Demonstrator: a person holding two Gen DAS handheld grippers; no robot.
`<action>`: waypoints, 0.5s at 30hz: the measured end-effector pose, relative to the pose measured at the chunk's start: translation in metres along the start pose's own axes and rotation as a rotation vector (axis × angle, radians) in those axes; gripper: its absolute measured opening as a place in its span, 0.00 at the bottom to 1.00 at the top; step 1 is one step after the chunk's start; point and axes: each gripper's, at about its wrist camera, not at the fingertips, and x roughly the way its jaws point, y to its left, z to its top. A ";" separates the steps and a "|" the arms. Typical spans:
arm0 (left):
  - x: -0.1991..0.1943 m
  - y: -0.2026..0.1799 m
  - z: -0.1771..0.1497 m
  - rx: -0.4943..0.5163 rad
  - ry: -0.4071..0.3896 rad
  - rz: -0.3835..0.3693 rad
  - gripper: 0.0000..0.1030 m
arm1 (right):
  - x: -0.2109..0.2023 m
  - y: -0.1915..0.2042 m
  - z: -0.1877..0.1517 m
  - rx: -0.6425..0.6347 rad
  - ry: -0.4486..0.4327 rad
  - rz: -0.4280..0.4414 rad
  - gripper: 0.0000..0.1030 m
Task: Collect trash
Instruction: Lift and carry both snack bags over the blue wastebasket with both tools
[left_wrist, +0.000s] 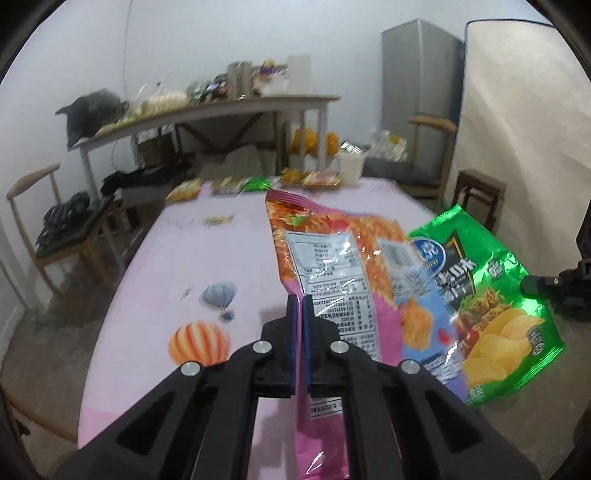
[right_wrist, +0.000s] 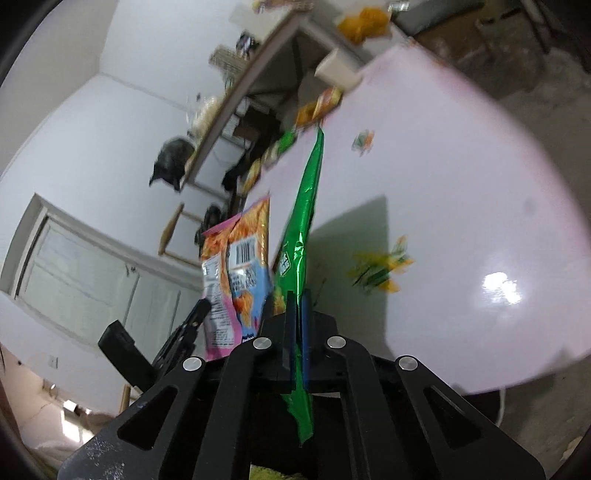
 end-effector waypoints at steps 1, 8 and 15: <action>-0.002 -0.008 0.007 0.009 -0.016 -0.023 0.02 | -0.011 -0.004 -0.001 0.005 -0.027 -0.002 0.01; -0.006 -0.079 0.046 0.091 -0.089 -0.199 0.01 | -0.102 -0.045 -0.014 0.098 -0.243 -0.038 0.01; -0.002 -0.172 0.085 0.184 -0.132 -0.405 0.01 | -0.208 -0.099 -0.037 0.229 -0.513 -0.091 0.00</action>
